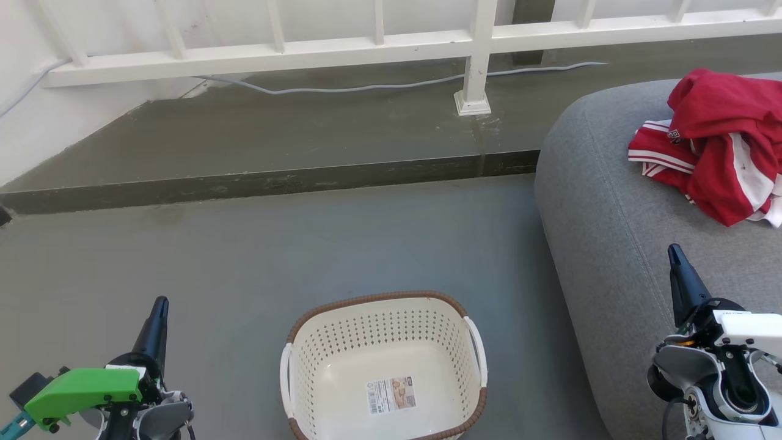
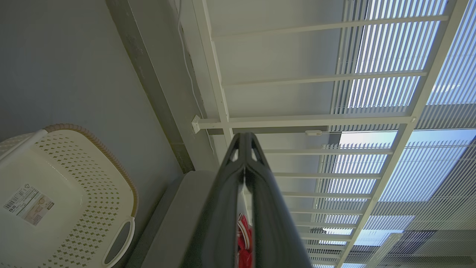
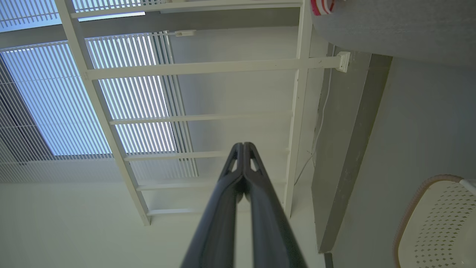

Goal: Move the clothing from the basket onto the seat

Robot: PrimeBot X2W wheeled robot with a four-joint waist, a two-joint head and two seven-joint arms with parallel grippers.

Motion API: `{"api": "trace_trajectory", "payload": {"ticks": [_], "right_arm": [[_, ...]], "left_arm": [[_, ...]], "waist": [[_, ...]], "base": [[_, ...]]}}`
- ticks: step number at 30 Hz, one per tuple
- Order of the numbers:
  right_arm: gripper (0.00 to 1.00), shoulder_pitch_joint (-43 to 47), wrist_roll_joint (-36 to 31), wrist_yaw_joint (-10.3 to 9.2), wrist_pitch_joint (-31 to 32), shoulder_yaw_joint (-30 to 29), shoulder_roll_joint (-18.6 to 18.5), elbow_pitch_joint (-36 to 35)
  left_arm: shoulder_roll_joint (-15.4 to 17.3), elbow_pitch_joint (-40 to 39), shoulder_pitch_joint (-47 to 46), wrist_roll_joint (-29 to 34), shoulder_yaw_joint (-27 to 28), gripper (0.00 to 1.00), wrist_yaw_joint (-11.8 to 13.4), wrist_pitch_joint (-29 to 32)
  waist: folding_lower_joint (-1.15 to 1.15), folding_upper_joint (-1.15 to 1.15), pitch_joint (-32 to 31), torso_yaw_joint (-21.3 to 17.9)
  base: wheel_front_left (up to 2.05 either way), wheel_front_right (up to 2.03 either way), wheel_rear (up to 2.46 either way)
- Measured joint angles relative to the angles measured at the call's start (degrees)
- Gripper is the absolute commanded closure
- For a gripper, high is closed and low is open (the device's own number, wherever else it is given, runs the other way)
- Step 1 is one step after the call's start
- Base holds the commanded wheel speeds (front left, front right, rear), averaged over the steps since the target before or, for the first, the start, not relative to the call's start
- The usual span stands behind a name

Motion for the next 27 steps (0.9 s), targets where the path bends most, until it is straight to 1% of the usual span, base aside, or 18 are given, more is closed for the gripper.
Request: {"api": "trace_trajectory", "payload": {"ticks": [27], "right_arm": [[1.0, 0.0, 0.0, 0.0, 0.01, -0.02, 0.0, 0.0]], "left_arm": [[-0.03, 0.11, -0.01, 0.0, 0.15, 1.0, -0.01, 0.05]], "waist": [[0.0, 0.0, 0.0, 0.0]], "base": [[0.0, 0.0, 0.0]]}}
